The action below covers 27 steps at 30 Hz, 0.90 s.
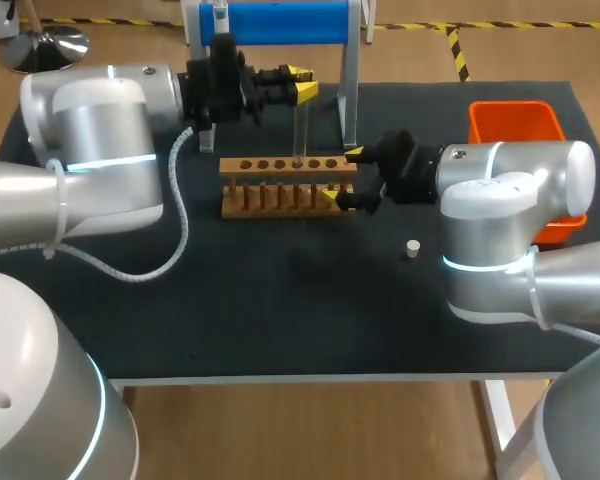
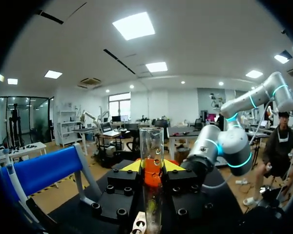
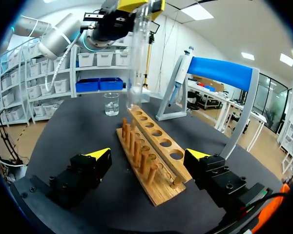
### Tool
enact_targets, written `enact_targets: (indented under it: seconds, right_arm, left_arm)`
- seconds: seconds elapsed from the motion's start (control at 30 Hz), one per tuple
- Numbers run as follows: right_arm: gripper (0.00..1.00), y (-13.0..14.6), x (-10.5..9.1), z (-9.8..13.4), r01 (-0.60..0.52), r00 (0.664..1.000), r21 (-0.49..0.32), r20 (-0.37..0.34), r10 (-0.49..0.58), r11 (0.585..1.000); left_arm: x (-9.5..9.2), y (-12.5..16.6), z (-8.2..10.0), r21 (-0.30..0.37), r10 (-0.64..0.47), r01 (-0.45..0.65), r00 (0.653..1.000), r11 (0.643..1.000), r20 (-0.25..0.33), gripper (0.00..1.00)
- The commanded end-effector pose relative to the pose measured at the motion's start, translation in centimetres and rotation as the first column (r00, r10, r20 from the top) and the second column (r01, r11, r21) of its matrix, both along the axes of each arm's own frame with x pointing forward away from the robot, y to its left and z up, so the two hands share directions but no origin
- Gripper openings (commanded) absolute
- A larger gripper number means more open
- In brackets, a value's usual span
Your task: Invert the test tube, pick up the pipette, mount the tip to pipette, aspirate from beaker and dispense into the tube, eject the tip, return the pipette, and cap with the stopper.
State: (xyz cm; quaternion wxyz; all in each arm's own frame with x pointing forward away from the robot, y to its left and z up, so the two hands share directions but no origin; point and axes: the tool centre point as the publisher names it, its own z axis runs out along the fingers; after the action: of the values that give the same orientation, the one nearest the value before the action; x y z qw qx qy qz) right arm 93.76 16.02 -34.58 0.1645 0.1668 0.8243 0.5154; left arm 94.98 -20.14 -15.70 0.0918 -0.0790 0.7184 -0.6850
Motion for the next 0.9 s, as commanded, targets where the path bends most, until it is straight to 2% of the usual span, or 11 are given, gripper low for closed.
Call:
enact_targets:
  seconds: [0.03,0.57,0.9]
  right_arm:
    - [1.0,0.0,0.0,-0.1,0.0,1.0,0.002,0.002,0.0,1.0]
    - [1.0,0.0,0.0,-0.1,0.0,1.0,0.002,0.002,0.0,1.0]
    - [1.0,0.0,0.0,-0.1,0.0,1.0,0.002,0.002,0.0,1.0]
  left_arm:
    - [0.9,-0.2,-0.2,0.0,-0.01,0.01,1.0,1.0,0.003,0.0]
    - [2.3,0.5,-1.4,-0.031,-0.002,0.003,0.999,1.0,0.052,0.0]
    - [3.2,0.7,-2.8,-0.051,-0.005,0.009,0.998,0.999,0.062,0.0]
